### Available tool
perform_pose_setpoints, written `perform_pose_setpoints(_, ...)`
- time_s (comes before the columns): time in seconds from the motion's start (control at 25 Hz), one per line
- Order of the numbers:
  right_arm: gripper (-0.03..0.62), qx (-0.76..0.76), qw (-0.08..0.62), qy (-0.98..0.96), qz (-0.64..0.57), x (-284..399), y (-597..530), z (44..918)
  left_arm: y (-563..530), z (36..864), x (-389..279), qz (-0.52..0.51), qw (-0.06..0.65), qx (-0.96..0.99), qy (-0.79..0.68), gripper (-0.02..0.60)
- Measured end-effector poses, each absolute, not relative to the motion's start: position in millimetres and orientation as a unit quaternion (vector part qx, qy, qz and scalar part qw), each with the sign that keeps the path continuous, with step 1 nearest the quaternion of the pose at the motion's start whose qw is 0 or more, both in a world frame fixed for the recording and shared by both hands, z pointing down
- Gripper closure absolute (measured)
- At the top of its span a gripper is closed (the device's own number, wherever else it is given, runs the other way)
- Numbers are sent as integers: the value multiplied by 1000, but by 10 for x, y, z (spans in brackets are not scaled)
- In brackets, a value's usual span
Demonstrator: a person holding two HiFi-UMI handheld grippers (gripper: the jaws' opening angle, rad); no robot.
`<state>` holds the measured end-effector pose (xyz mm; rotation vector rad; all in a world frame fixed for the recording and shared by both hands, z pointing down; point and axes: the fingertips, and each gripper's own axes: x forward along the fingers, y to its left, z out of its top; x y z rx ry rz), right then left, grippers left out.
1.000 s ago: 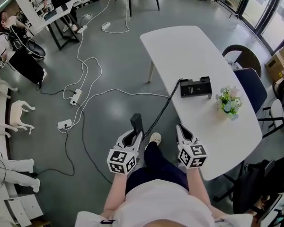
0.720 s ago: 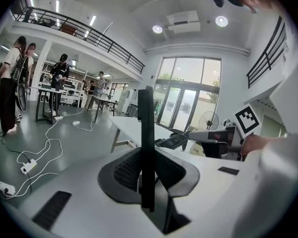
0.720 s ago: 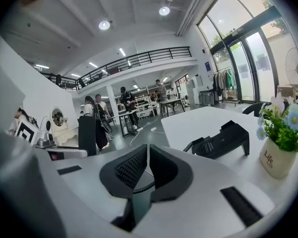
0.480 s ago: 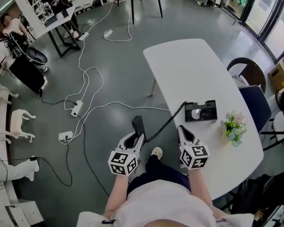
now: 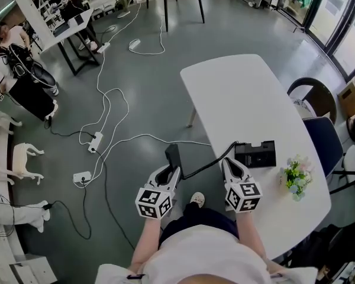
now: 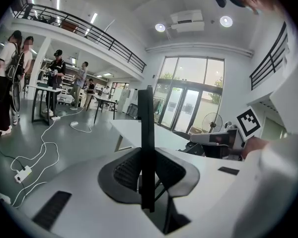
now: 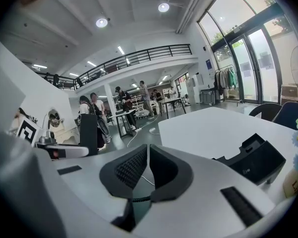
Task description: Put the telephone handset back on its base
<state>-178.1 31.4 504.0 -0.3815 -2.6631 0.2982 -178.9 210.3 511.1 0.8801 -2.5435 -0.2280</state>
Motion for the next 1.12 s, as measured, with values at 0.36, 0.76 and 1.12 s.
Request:
perform_pose_setpoints(0.36, 553, -114, 216, -963, 111, -2100, 86, 5149, 1812, 5240, -2156, -78, 225, 352, -905, 497)
perform_pose_setpoints(0.76, 553, -76, 210, -967, 121, -2117, -140, 5190, 1511, 5244, -2286, -72, 226, 398, -886, 497)
perform_pose_setpoints(1.12, 553, -2, 202, -969, 141, -1835, -440, 5180, 1150, 5223, -2304, -62, 230, 464, -853, 497)
